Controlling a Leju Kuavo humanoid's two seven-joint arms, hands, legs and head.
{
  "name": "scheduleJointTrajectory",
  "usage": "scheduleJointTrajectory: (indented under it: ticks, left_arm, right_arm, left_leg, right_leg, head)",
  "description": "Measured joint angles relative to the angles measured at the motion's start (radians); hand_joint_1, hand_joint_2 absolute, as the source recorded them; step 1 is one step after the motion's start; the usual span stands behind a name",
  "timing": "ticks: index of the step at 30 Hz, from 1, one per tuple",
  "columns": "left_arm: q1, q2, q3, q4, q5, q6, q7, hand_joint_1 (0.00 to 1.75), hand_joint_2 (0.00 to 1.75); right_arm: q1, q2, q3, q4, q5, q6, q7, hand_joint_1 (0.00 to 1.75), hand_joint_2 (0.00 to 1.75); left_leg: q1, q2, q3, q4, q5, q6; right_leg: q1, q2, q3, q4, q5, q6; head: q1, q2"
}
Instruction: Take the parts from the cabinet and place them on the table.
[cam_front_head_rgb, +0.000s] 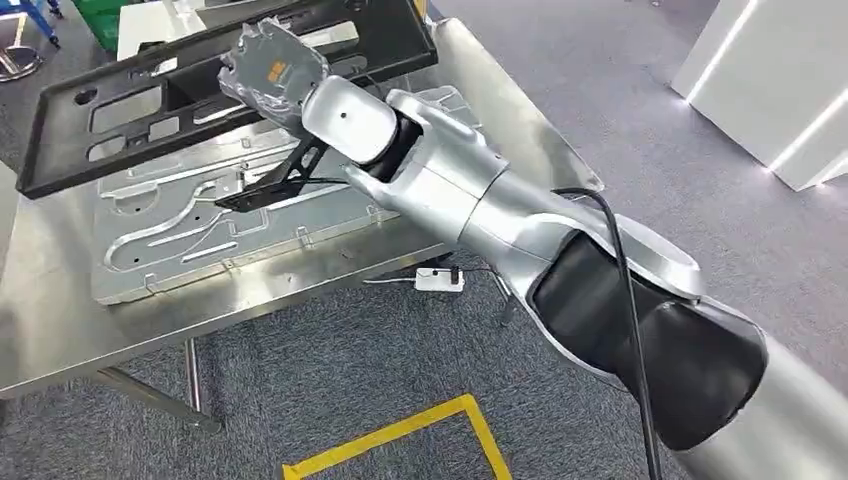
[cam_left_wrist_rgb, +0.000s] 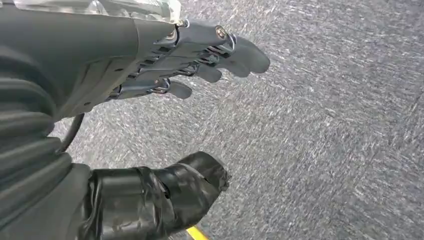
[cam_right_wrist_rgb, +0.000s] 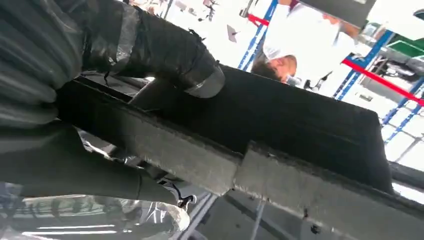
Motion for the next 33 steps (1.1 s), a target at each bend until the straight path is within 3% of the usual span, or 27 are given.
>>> scheduleJointTrajectory:
  ticks: [1,2,3,5,6,7,8,10,11,12,15,17,18,20,21,22,23,24,25,26,27,28,31,33]
  left_arm:
    - [0.001,0.0,0.0,0.0,0.0,0.0,0.0,0.0,1.75]
    - [0.001,0.0,0.0,0.0,0.0,0.0,0.0,0.0,1.75]
    - [0.0,0.0,0.0,0.0,0.0,0.0,0.0,0.0,1.75]
    - [0.0,0.0,0.0,0.0,0.0,-0.001,0.0,0.0,1.75]
    - [0.0,0.0,0.0,0.0,0.0,-0.001,-0.001,0.0,1.75]
    - [0.0,0.0,0.0,0.0,0.0,-0.002,-0.002,0.0,1.75]
    - [0.0,0.0,0.0,0.0,0.0,-0.002,-0.002,0.0,1.75]
    - [0.0,-0.001,0.0,0.0,0.0,-0.001,-0.002,0.0,1.75]
    - [0.001,-0.002,0.0,0.0,0.0,0.0,-0.002,0.0,1.75]
    - [0.001,-0.002,0.0,0.0,0.0,0.001,-0.002,0.0,1.75]
    - [0.0,-0.004,0.0,0.0,-0.007,0.004,0.004,0.0,1.75]
    - [0.001,-0.004,0.0,0.0,-0.009,0.006,0.006,0.0,1.75]
    - [0.0,-0.003,0.0,0.0,-0.01,0.007,0.007,0.0,1.75]
    - [0.0,0.003,0.0,0.0,-0.011,0.007,0.007,0.0,1.75]
    - [0.001,0.003,0.0,0.0,-0.011,0.008,0.008,0.0,1.75]
    - [0.002,0.003,0.0,0.0,-0.013,0.008,0.009,0.0,1.75]
    - [0.003,0.003,0.0,0.0,-0.015,0.01,0.01,0.0,1.75]
    - [0.002,0.005,0.0,0.0,-0.016,0.013,0.011,0.0,1.75]
    - [0.002,0.007,0.0,0.0,-0.017,0.018,0.012,0.0,1.75]
    - [0.001,0.007,0.0,0.0,-0.017,0.02,0.015,0.0,1.75]
    - [0.0,0.007,0.0,0.0,-0.017,0.021,0.016,0.0,1.75]
    - [0.0,0.007,0.0,0.0,-0.017,0.026,0.019,0.0,1.75]
    - [-0.001,0.007,0.001,0.0,-0.018,0.045,0.035,0.0,1.75]
    - [-0.001,0.007,0.003,0.0,-0.022,0.056,0.039,0.0,1.75]
  right_arm:
    - [0.0,0.0,0.0,0.001,0.0,0.0,0.0,1.75,1.75]
    - [-0.001,0.0,0.0,0.002,0.0,0.0,0.0,1.75,1.75]
    - [-0.001,0.0,0.0,0.003,0.0,-0.001,0.0,1.75,1.75]
    - [0.004,0.0,0.0,0.006,0.0,-0.001,0.0,1.75,1.75]
    - [0.008,0.0,0.0,0.007,0.0,-0.002,0.0,1.75,1.75]
    - [0.014,0.0,0.0,0.009,0.0,-0.002,0.0,1.75,1.75]
    - [0.018,0.0,0.0,0.01,-0.001,-0.003,-0.001,1.75,1.75]
    - [0.018,0.0,0.0,0.012,-0.004,-0.004,-0.003,1.75,1.75]
    - [0.019,-0.001,0.0,0.013,-0.006,-0.008,-0.003,1.75,1.75]
    - [0.018,-0.002,0.0,0.014,-0.008,-0.011,-0.003,1.75,1.75]
    - [0.031,-0.003,0.0,0.016,-0.016,-0.015,-0.003,1.75,1.75]
    - [0.039,-0.005,-0.002,0.018,-0.018,-0.015,0.0,1.75,1.75]
    - [0.039,-0.005,-0.002,0.018,-0.018,-0.017,0.001,1.75,1.75]
    - [0.048,-0.005,-0.004,0.019,-0.019,-0.023,0.003,1.75,1.75]
    - [0.056,-0.006,-0.004,0.02,-0.019,-0.023,0.004,1.75,1.75]
    - [0.065,-0.006,-0.004,0.021,-0.019,-0.023,0.005,1.75,1.75]
    - [0.071,-0.007,-0.004,0.022,-0.019,-0.023,0.005,1.75,1.75]
    - [0.074,-0.009,-0.004,0.023,-0.019,-0.023,0.005,1.75,1.75]
    - [0.073,-0.01,-0.005,0.023,-0.019,-0.023,0.005,1.75,1.75]
    - [0.072,-0.01,-0.006,0.023,-0.019,-0.023,0.005,1.75,1.75]
    - [0.071,-0.01,-0.007,0.023,-0.019,-0.022,0.006,1.75,1.75]
    - [0.071,-0.012,-0.008,0.023,-0.019,-0.022,0.006,1.75,1.75]
    - [0.075,-0.014,-0.008,0.025,-0.016,-0.022,0.005,1.75,1.75]
    - [0.075,-0.02,-0.008,0.026,-0.015,-0.022,0.004,1.75,1.75]
  left_leg:
    - [0.01,0.002,0.008,-0.009,0.004,0.009]
    - [0.007,0.001,0.014,-0.011,0.002,0.012]
    - [0.006,0.002,0.017,-0.011,-0.002,0.021]
    - [0.003,0.002,0.021,-0.01,-0.007,0.028]
    - [0.002,0.002,0.023,-0.009,-0.01,0.03]
    - [0.002,0.002,0.027,-0.009,-0.013,0.03]
    - [0.002,0.0,0.033,-0.009,-0.017,0.029]
    - [0.002,-0.005,0.043,-0.004,-0.027,0.025]
    - [0.002,-0.006,0.044,-0.003,-0.033,0.022]
    - [-0.005,-0.008,0.039,0.005,-0.038,0.015]
    - [0.003,-0.007,0.04,-0.004,-0.038,0.001]
    - [0.004,-0.001,0.037,0.013,-0.054,-0.009]
    - [0.004,0.0,0.013,0.06,-0.078,-0.012]
    - [0.005,0.0,-0.072,0.218,-0.136,-0.021]
    - [0.006,0.0,-0.111,0.278,-0.148,-0.024]
    - [0.007,0.0,-0.132,0.299,-0.138,-0.027]
    - [0.009,0.001,-0.128,0.271,-0.105,-0.028]
    - [0.01,0.001,-0.101,0.2,-0.056,-0.029]
    - [0.011,0.002,-0.059,0.103,-0.002,-0.03]
    - [0.012,0.004,-0.022,0.014,0.03,-0.03]
    - [0.002,0.002,-0.001,0.003,0.008,-0.027]
    - [0.0,-0.002,-0.004,-0.004,0.011,-0.015]
    - [0.002,0.0,0.002,-0.006,0.008,0.003]
    - [0.006,0.0,0.013,-0.013,0.005,0.014]
  right_leg:
    - [0.0,-0.001,-0.004,0.007,-0.007,0.007]
    - [-0.002,-0.002,-0.011,0.032,-0.021,0.011]
    - [-0.002,-0.003,-0.041,0.097,-0.056,0.012]
    - [-0.002,-0.003,-0.127,0.255,-0.116,0.013]
    - [-0.002,-0.003,-0.158,0.305,-0.123,0.013]
    - [-0.003,-0.003,-0.167,0.308,-0.107,0.012]
    - [-0.003,-0.003,-0.15,0.261,-0.067,0.01]
    - [-0.002,-0.003,-0.077,0.097,0.026,0.001]
    - [0.0,-0.003,-0.052,0.032,0.042,-0.006]
    - [0.005,-0.001,-0.033,0.013,0.031,-0.008]
    - [0.01,0.003,-0.033,0.006,0.024,-0.016]
    - [0.0,0.003,-0.014,-0.014,0.027,-0.023]
    - [-0.001,0.002,-0.01,-0.016,0.025,-0.027]
    - [0.0,0.003,-0.003,-0.016,0.019,-0.034]
    - [0.001,0.003,0.001,-0.015,0.015,-0.034]
    - [0.001,0.003,0.005,-0.014,0.012,-0.034]
    - [0.0,0.004,0.01,-0.013,0.007,-0.033]
    - [-0.001,0.005,0.015,-0.01,0.002,-0.031]
    - [-0.003,0.005,0.019,-0.005,-0.005,-0.027]
    - [-0.005,0.005,0.023,0.0,-0.012,-0.022]
    - [0.002,0.006,0.021,0.001,-0.017,-0.016]
    - [-0.001,0.008,0.02,0.002,-0.018,-0.012]
    - [-0.001,0.008,0.026,-0.004,-0.022,0.003]
    - [-0.002,0.004,0.006,0.048,-0.052,0.013]
  head:
    - [-0.001,0.0]
    - [0.002,0.0]
    - [0.003,0.0]
    - [0.002,0.0]
    - [0.002,0.0]
    - [0.002,0.0]
    - [0.002,0.0]
    - [0.003,0.0]
    - [0.002,0.0]
    - [0.001,0.0]
    - [0.003,0.0]
    - [0.0,0.0]
    - [-0.002,0.0]
    - [-0.001,0.0]
    - [0.0,0.0]
    - [0.0,0.0]
    - [0.0,0.0]
    - [0.0,0.0]
    - [0.0,0.0]
    - [-0.001,0.0]
    - [-0.001,0.0]
    - [0.0,0.0]
    - [0.001,0.0]
    - [0.004,0.0]
